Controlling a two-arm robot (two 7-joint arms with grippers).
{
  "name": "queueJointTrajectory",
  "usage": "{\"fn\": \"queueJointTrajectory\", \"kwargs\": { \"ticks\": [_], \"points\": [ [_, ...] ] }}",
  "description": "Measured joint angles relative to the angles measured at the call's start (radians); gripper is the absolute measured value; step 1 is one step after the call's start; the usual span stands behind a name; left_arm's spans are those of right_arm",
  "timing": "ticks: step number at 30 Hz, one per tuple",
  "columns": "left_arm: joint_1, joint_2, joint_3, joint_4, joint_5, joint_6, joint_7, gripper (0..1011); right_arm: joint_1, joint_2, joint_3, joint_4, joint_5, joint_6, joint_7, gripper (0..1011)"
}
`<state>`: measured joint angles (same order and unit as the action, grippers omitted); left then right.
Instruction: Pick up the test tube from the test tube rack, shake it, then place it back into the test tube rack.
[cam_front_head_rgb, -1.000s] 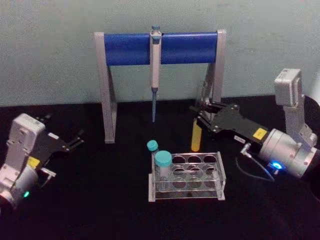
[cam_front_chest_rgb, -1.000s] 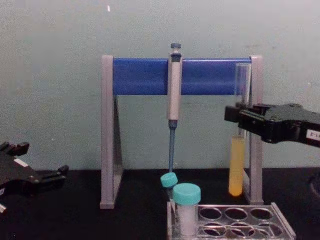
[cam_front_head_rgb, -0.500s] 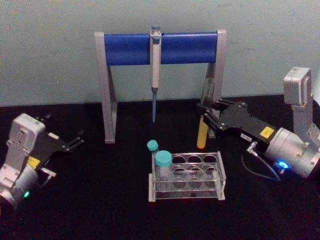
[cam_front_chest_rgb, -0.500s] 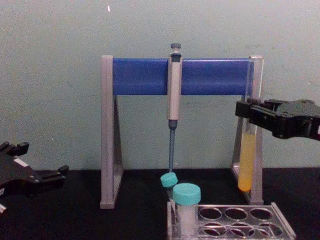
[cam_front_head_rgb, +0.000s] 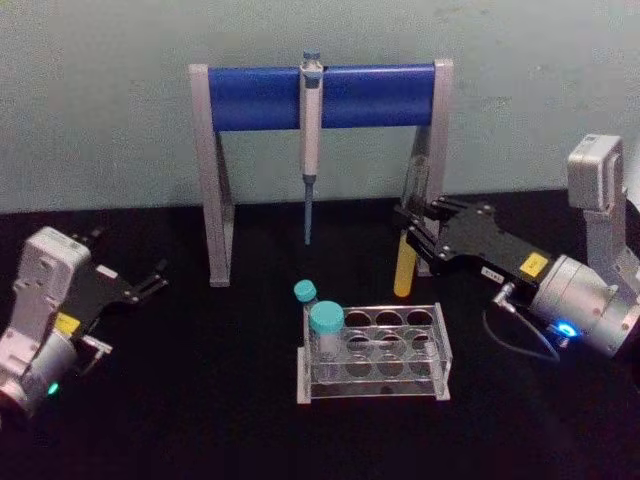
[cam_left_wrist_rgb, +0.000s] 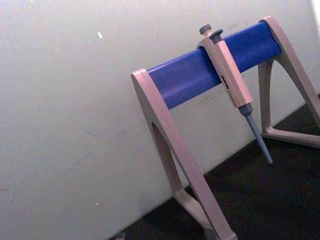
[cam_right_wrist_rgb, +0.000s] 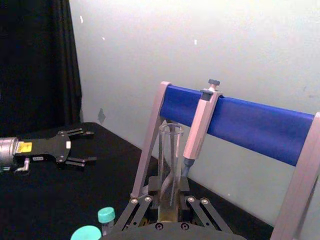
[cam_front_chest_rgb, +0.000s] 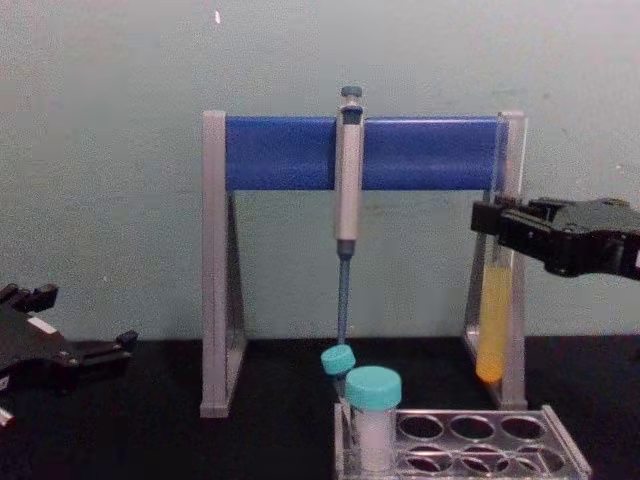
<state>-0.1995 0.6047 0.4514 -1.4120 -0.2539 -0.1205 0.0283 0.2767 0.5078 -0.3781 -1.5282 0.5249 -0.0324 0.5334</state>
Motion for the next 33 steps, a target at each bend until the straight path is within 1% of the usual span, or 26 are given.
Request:
{"fn": "queueJointTrajectory", "kwargs": {
  "ticks": [12, 22, 33],
  "points": [
    [0.000, 0.000, 0.000, 0.000, 0.000, 0.000, 0.000, 1010, -0.003, -0.001, 0.001, -0.001, 0.001, -0.001, 0.003, 225],
    [0.000, 0.000, 0.000, 0.000, 0.000, 0.000, 0.000, 1009, -0.011, -0.001, -0.001, -0.009, 0.018, -0.005, 0.019, 225],
    [0.000, 0.000, 0.000, 0.000, 0.000, 0.000, 0.000, 1010, -0.030, -0.007, -0.015, -0.006, 0.032, -0.006, 0.020, 225]
  ]
}}
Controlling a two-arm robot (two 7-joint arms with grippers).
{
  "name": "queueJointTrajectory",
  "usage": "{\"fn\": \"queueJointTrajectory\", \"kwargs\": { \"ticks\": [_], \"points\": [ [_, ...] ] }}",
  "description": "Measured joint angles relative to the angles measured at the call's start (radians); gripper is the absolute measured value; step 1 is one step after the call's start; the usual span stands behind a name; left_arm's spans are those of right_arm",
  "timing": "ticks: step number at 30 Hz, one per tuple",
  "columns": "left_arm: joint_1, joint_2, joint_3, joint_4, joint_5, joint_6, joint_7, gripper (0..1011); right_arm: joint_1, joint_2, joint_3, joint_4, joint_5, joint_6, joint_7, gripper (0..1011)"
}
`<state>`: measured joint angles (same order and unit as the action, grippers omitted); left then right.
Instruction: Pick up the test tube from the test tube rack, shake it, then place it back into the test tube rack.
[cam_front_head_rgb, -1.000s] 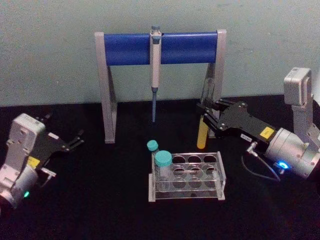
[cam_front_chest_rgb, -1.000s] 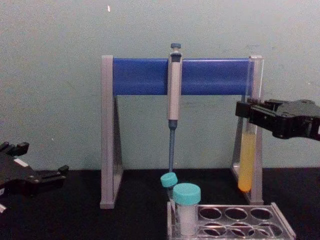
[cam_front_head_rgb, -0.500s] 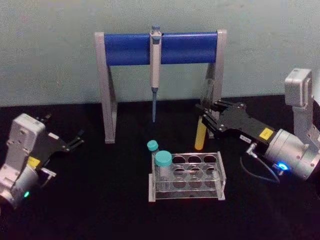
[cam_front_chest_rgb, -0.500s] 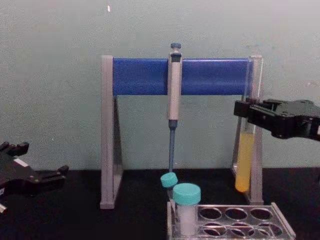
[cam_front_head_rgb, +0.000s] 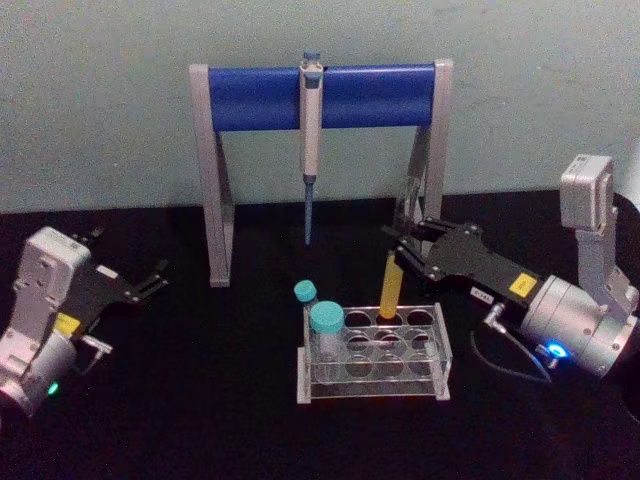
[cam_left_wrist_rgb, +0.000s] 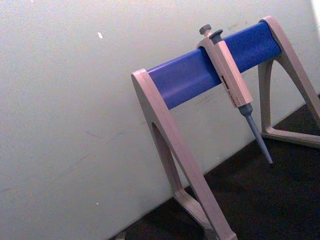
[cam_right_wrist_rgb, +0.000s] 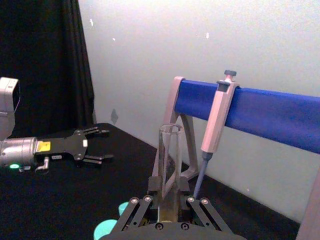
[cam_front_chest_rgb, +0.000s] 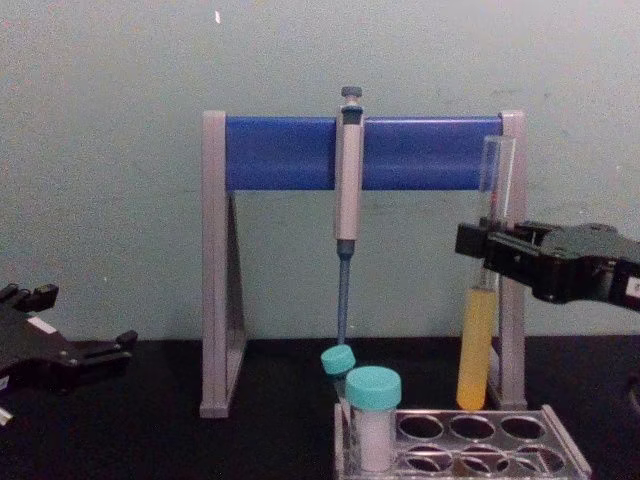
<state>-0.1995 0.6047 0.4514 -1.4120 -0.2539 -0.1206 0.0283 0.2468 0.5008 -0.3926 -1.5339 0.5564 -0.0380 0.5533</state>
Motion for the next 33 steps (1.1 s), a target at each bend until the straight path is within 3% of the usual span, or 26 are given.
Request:
{"fn": "queueJointTrajectory", "kwargs": {
  "ticks": [33],
  "points": [
    [0.000, 0.000, 0.000, 0.000, 0.000, 0.000, 0.000, 1010, 0.007, -0.019, -0.014, 0.060, -0.018, 0.003, -0.012, 225]
  ]
}}
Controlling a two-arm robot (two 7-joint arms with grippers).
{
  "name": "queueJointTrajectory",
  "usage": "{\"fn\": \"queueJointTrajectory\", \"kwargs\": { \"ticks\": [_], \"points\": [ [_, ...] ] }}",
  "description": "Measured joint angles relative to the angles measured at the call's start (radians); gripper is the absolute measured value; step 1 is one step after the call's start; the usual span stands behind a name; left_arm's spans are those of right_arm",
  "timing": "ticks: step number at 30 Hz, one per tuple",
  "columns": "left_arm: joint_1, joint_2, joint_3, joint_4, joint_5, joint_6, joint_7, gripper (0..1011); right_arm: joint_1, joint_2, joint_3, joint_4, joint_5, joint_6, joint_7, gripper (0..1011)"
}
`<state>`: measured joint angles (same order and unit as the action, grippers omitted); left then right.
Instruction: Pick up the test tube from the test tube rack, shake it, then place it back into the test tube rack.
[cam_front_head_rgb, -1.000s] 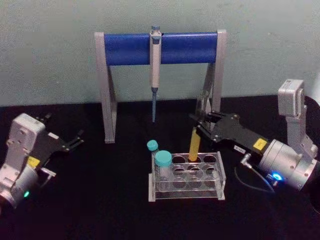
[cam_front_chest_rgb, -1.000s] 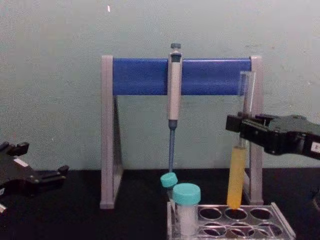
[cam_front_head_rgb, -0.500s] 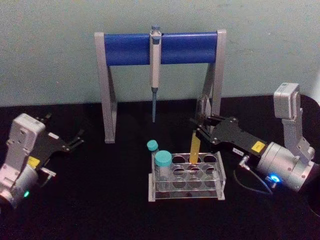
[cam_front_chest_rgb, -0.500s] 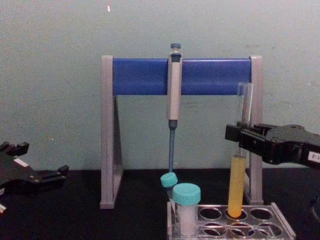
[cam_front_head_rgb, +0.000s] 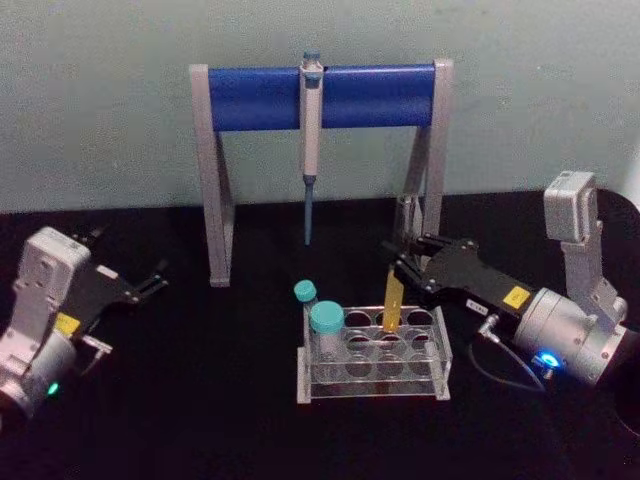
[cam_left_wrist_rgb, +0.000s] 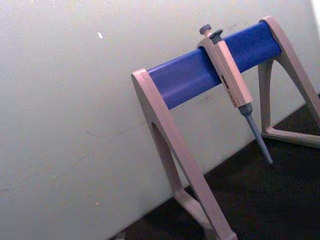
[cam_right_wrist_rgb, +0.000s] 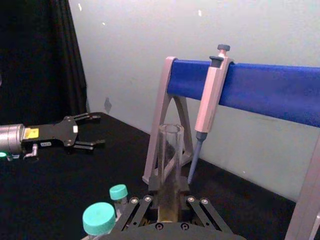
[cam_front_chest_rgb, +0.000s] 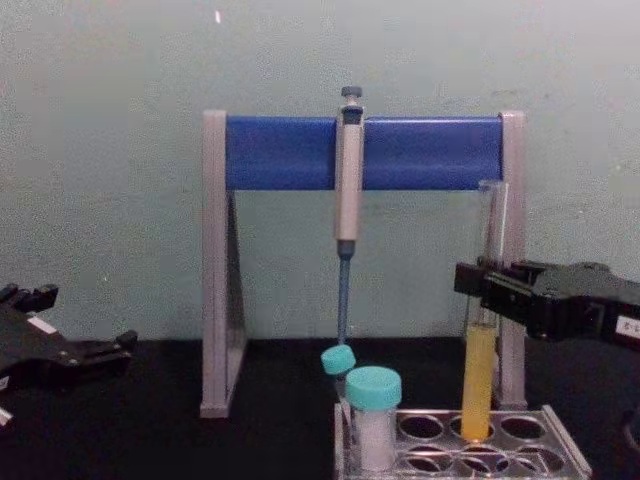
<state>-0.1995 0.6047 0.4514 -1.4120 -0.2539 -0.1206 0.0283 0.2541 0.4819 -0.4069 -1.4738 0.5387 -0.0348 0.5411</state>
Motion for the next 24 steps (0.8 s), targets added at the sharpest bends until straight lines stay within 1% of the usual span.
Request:
{"fn": "queueJointTrajectory", "kwargs": {
  "ticks": [11, 24],
  "points": [
    [0.000, 0.000, 0.000, 0.000, 0.000, 0.000, 0.000, 1010, 0.003, -0.008, -0.002, 0.029, -0.001, -0.001, 0.006, 225],
    [0.000, 0.000, 0.000, 0.000, 0.000, 0.000, 0.000, 1010, 0.008, -0.019, -0.013, 0.063, -0.004, -0.001, 0.017, 225]
  ]
}}
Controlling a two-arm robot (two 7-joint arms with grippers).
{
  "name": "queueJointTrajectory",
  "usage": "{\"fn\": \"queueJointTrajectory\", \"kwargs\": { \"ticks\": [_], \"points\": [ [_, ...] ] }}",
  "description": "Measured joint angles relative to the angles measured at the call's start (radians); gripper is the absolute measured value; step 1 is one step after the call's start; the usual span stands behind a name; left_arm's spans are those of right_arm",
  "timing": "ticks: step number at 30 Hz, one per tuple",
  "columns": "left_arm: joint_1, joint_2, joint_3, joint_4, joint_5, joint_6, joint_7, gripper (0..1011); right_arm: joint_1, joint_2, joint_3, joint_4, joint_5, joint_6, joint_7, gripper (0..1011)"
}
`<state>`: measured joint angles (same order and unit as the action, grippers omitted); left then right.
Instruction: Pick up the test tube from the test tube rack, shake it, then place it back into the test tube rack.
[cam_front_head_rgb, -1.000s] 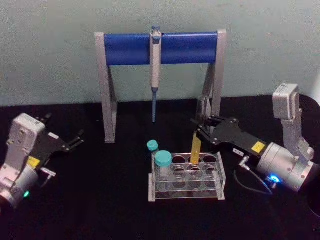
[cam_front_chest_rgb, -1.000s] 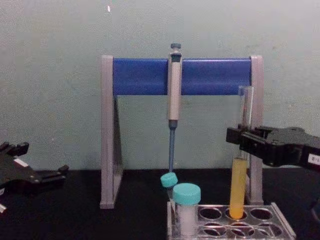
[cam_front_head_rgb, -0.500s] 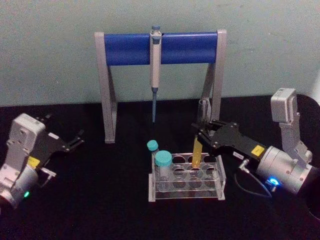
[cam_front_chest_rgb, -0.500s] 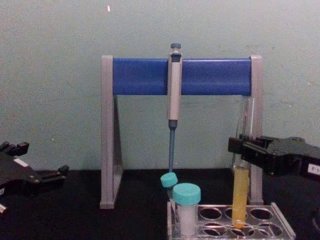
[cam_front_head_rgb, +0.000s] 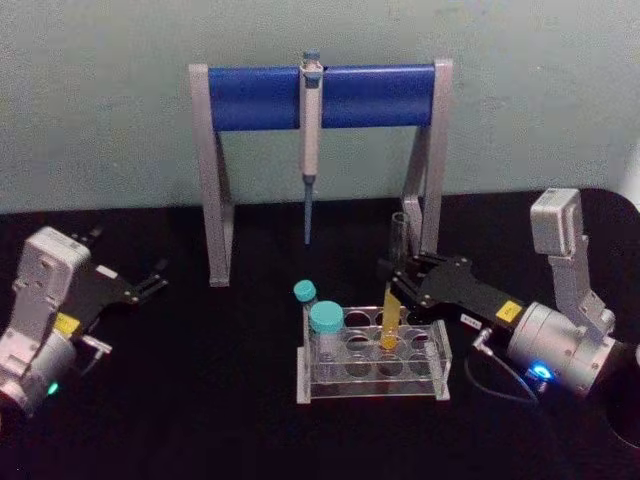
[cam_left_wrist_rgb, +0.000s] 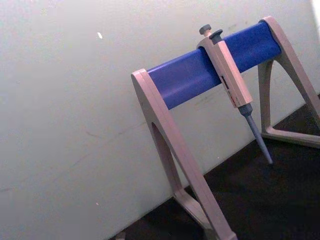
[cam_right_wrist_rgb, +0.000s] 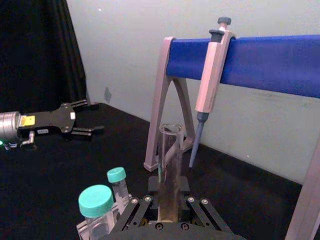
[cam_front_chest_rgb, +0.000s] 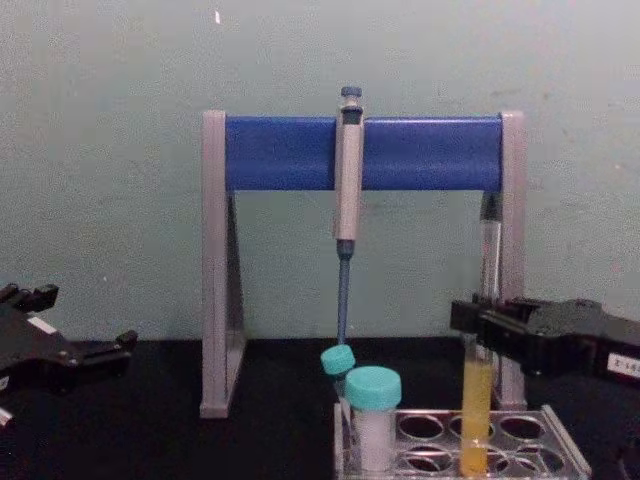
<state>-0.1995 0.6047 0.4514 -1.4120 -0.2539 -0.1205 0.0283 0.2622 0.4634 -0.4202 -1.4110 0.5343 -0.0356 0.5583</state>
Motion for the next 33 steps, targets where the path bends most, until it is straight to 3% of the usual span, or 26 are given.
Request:
{"fn": "queueJointTrajectory", "kwargs": {
  "ticks": [33],
  "points": [
    [0.000, 0.000, 0.000, 0.000, 0.000, 0.000, 0.000, 1010, 0.014, -0.018, -0.018, 0.049, -0.035, 0.004, 0.003, 224]
  ]
}}
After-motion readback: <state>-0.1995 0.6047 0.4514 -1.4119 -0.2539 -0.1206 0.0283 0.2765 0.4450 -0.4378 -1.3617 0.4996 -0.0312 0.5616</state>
